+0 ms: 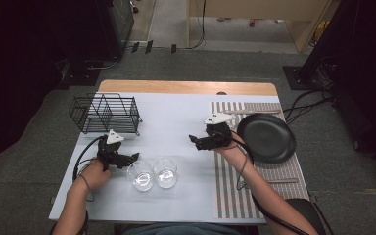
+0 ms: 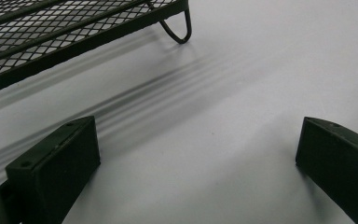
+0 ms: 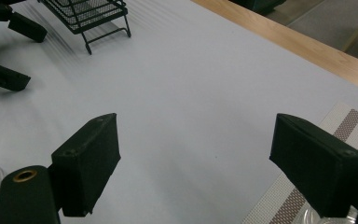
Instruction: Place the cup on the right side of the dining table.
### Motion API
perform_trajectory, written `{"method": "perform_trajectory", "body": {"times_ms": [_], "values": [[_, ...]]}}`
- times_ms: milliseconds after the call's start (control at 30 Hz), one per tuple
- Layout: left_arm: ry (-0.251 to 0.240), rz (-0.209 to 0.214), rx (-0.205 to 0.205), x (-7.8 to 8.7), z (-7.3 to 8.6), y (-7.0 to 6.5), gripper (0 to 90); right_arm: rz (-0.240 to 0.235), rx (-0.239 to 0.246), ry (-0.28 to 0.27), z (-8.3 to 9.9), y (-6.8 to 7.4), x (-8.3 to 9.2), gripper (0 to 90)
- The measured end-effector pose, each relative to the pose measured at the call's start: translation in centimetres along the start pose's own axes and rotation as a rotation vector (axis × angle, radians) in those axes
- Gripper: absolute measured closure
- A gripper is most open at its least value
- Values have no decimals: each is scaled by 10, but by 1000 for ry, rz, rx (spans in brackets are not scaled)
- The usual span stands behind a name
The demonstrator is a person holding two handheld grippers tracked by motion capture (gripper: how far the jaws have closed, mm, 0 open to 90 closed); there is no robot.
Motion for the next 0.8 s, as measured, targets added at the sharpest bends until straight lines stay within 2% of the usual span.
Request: {"method": "perform_trajectory", "body": {"times_ms": [267, 567, 800], "values": [[0, 0, -1, 0, 0, 0, 0, -12, 35, 12, 4, 8, -9, 156], [0, 0, -1, 0, 0, 0, 0, -36, 35, -6, 5, 8, -15, 157], [1, 0, -1, 0, 0, 0, 0, -44, 50, 20, 12, 12, -22, 156]]}}
Point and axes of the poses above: each handheld gripper's, and its own axes: x roughly backward along the jaws, z roughly out of its underside, y roughly to its left, the point moved 10 cm from there along -x, roughly forward along the jaws, and after that the axes turned 15 degrees about -z, right-handed, at the moved point
